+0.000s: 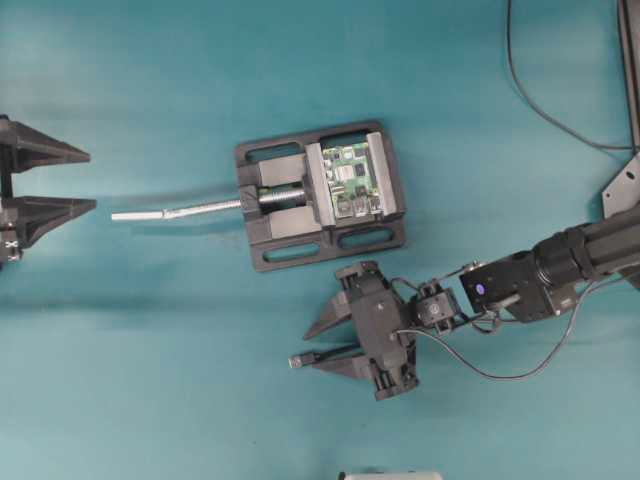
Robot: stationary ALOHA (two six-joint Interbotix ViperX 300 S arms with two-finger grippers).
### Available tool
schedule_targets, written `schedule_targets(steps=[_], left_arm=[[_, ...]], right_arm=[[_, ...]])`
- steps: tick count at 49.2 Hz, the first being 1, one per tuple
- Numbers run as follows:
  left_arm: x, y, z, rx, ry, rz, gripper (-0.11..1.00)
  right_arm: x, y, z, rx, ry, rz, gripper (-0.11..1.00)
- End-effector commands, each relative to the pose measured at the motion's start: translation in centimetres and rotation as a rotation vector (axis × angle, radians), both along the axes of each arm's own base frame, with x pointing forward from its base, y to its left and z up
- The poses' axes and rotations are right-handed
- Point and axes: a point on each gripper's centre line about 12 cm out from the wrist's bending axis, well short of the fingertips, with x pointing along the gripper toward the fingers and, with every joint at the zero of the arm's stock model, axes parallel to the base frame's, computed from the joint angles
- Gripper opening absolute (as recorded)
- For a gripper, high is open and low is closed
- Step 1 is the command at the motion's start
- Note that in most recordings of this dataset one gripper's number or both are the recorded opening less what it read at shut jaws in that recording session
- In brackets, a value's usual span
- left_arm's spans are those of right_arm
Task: Insert the USB into the fixed PCB.
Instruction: 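Rotate the right gripper holding the USB plug toward the board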
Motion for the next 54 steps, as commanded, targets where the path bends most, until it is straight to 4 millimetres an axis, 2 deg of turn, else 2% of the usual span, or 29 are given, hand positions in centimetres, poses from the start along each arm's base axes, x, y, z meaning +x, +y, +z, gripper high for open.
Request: schedule_targets(steps=[1, 8, 20, 54], left_arm=[[0.1, 0.0, 0.2, -0.008, -0.009, 0.001, 0.92], [-0.1, 0.0, -0.2, -0.009, 0.0, 0.003, 0.92], [-0.3, 0.1, -0.5, -0.01, 0.008, 0.014, 0.92], [-0.4, 0.7, -0.5, -0.01, 0.007, 0.057, 0.92]], right_arm=[[0.4, 0.3, 0.6, 0.016, -0.014, -0.004, 0.54], [0.3, 0.7, 0.6, 0.018, -0.013, 0.007, 0.53], [0.0, 1.0, 0.3, 0.014, 0.006, 0.014, 0.39], [-0.4, 1.3, 0.0, 0.033, 0.027, -0.006, 0.37]])
